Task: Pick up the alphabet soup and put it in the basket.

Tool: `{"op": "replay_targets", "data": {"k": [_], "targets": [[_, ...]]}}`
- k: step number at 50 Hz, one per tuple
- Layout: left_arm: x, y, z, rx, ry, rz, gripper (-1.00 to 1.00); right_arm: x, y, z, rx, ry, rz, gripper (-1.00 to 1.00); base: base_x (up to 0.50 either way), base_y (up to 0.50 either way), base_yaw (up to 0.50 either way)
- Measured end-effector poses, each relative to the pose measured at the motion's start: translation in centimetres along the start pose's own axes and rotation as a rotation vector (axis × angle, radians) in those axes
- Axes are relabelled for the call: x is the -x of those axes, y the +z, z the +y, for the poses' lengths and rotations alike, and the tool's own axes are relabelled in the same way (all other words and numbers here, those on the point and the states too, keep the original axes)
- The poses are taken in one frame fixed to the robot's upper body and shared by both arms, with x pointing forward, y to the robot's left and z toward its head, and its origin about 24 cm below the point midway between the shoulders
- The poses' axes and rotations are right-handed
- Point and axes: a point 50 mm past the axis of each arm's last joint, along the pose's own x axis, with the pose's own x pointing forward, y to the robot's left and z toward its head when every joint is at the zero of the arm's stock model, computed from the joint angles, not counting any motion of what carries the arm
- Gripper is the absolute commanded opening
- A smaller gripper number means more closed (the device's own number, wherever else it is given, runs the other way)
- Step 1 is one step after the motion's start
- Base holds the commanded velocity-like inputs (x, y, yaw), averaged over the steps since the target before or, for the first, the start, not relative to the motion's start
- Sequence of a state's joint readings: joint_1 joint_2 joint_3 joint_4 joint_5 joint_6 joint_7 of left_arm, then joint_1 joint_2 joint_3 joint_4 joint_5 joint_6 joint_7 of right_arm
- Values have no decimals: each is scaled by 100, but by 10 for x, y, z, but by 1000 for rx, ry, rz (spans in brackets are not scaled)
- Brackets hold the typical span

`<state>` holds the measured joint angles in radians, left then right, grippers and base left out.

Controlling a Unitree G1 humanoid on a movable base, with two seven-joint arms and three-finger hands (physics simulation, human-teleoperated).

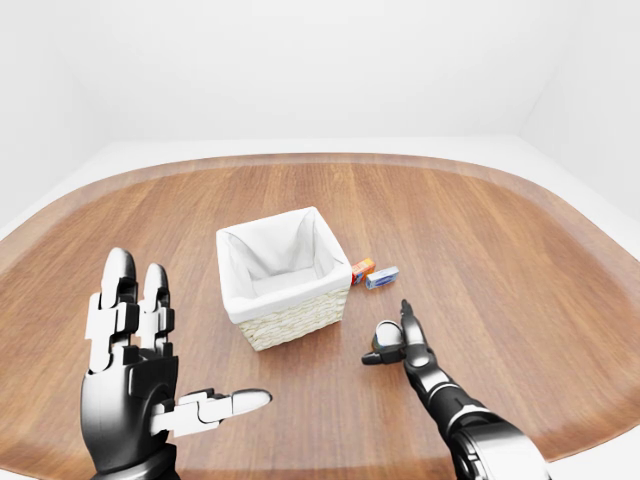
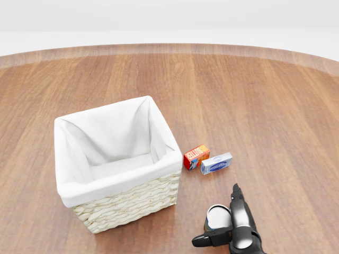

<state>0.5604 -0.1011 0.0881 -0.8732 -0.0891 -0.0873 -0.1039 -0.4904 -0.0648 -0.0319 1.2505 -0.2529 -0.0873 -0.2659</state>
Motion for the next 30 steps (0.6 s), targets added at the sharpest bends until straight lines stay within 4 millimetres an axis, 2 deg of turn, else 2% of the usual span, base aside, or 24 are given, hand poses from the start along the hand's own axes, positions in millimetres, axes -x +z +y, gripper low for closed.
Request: {"op": "replay_targets", "data": {"k": [11, 30], "targets": [[0, 0, -1, 1, -4, 2, 100, 2, -10, -2, 92, -75, 21, 100, 0, 0, 0], [1, 0, -1, 1, -6, 5, 100, 4, -16, 0, 149, -93, 23, 100, 0, 0, 0]]}}
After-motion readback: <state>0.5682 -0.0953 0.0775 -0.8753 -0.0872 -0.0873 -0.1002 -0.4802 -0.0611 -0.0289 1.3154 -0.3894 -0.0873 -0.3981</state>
